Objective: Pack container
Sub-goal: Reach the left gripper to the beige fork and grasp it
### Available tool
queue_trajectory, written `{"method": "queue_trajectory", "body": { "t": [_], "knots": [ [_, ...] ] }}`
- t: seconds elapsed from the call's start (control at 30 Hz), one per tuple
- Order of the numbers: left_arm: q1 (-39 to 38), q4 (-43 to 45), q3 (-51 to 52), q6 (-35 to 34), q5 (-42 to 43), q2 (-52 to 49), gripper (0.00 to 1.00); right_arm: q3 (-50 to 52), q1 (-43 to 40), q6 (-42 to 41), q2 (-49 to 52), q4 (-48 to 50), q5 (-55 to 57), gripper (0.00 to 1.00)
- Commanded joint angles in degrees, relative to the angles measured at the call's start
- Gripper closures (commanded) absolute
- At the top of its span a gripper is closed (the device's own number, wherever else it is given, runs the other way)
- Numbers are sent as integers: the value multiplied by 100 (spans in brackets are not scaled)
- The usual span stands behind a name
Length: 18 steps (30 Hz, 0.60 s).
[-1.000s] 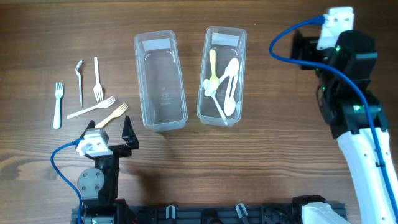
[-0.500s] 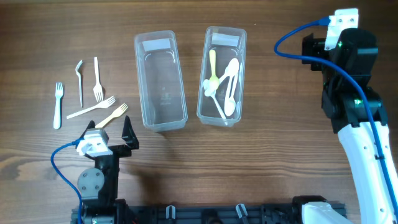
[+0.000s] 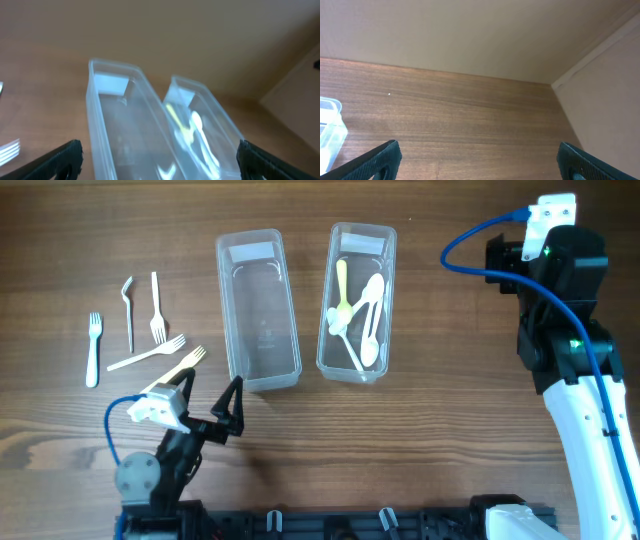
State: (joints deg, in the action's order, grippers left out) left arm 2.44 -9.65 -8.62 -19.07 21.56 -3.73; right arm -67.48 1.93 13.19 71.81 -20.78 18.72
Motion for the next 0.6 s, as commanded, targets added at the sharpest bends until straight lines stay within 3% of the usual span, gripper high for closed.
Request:
{"method": "queue_trajectory", "body": {
  "t": [0.0, 0.13, 0.17, 0.23, 0.37, 0.57],
  "knots": [
    [31, -1104, -1864, 70, -581, -1003, 0, 0, 2, 31, 52, 15, 160, 0],
    [31, -3672, -4594, 820, -2564, -3397, 0, 0, 2, 28, 52, 15, 160, 0],
    [31, -4232, -5209, 883, -2684, -4105, 0, 0, 2, 31, 52, 15, 160, 0],
    [31, -4463, -5617, 866, -2675, -4924, 0, 0, 2, 28, 52, 17, 160, 0],
    [31, -4548, -5622, 48, -2142, -5845, 0, 0, 2, 28, 52, 15, 160, 0],
    [133, -4966, -5615, -4284, -2293, -7224, 0, 0, 2, 31, 52, 15, 160, 0]
  ]
}}
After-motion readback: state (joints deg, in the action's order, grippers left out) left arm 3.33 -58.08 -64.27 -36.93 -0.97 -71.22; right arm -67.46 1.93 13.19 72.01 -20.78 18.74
